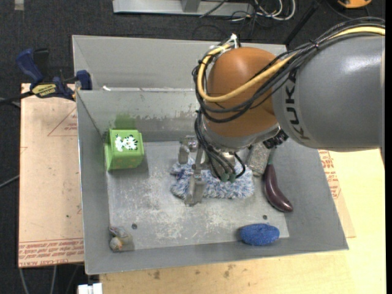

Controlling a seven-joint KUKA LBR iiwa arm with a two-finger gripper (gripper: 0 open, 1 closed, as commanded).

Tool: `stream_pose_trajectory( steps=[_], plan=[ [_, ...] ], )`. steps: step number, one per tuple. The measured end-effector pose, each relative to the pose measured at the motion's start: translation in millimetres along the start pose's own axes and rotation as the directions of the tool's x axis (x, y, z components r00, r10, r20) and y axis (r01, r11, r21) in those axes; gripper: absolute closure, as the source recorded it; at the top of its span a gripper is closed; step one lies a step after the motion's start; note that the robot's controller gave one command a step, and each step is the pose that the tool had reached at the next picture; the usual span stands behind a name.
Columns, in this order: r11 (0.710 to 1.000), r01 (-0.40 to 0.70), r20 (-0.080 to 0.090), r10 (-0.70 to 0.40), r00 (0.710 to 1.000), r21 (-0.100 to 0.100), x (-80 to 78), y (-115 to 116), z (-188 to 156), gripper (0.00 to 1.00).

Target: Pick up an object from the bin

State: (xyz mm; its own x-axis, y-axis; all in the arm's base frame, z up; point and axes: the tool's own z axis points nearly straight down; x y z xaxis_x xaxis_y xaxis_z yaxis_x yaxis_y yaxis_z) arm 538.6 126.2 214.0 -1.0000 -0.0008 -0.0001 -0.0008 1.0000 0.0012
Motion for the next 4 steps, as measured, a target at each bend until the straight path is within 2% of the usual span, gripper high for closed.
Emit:
stream_pose_trajectory(
  steps=[1, 2, 3, 4],
  plan=[
    [1.0, -0.03, 0.007, 0.03, 1.0, -0.002, -23.4, -31.1, 38.2, 0.0],
    [0.999, 0.043, 0.0, -0.043, 0.999, 0.001, -27.4, -52.7, 76.2, 0.0],
    [0.999, -0.045, 0.001, 0.045, 0.999, 0.0, -34.7, -56.1, 108.5, 1.0],
    [0.999, -0.045, 0.001, 0.045, 0.999, 0.0, -34.7, -56.1, 108.5, 1.0]
  ],
)
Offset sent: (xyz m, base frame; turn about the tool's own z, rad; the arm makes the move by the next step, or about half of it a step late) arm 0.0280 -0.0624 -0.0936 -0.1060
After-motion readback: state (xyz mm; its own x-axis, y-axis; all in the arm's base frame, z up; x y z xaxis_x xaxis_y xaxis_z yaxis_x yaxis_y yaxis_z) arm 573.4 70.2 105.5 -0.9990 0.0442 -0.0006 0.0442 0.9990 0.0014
